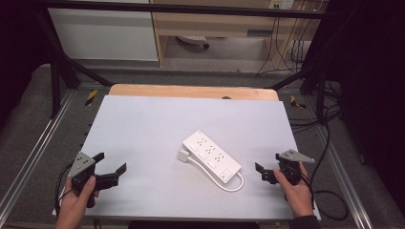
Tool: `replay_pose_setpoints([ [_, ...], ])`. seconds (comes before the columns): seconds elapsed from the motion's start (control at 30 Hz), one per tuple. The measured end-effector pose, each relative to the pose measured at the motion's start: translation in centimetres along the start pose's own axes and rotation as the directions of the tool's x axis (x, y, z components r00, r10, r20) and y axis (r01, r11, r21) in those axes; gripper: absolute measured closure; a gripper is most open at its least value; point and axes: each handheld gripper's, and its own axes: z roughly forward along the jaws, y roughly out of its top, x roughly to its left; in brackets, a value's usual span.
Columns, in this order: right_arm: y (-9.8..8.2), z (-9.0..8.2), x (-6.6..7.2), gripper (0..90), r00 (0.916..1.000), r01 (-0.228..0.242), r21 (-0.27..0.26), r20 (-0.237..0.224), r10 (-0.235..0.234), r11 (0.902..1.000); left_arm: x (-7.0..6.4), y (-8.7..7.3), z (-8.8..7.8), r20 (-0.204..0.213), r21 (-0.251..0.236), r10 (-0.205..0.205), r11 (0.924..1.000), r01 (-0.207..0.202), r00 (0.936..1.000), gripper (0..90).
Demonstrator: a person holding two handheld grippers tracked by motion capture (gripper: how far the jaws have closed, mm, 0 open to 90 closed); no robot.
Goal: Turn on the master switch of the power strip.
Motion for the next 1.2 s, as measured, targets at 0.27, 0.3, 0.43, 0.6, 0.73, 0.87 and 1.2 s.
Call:
replay_pose_setpoints([
  [0.27,0.0,-0.2,-0.3,5.8,0.9997,-0.023,-0.027,0.011,0.023,0.9994,-0.1,0.0,0.0,0.006,0.006,0.005,1.0,-0.005,1.0,6.0],
  [0.3,0.0,-0.2,-0.4,5.8,0.9997,-0.022,-0.029,0.011,0.022,0.9993,-0.1,0.0,0.0,0.006,0.007,0.005,1.0,-0.005,1.0,6.0],
  [0.43,0.1,-0.3,-0.3,5.4,0.9995,-0.029,-0.028,0.01,0.03,0.9992,-0.1,0.0,0.1,0.008,0.007,-0.001,1.0,0.001,1.0,6.0],
  [0.6,0.4,-0.5,-0.3,4.7,0.9995,-0.031,-0.044,0.004,0.031,0.9986,0.0,0.0,0.1,0.008,0.006,-0.001,1.0,0.001,1.0,5.9],
  [0.73,0.6,-0.7,-0.2,3.4,0.9992,-0.04,-0.059,0.003,0.04,0.9975,0.0,0.0,0.1,0.013,0.006,-0.002,1.0,0.002,0.9999,5.9],
  [0.87,0.7,-0.9,-0.2,3.2,0.9987,-0.051,-0.073,0.008,0.051,0.9961,0.0,0.0,0.1,0.015,0.003,-0.002,1.0,0.002,0.9999,5.9],
  [1.2,1.0,-1.3,0.0,3.7,0.9991,-0.041,-0.098,0.008,0.042,0.9943,-0.1,0.0,0.1,0.022,0.004,0.003,1.0,-0.003,0.9998,5.9],
])
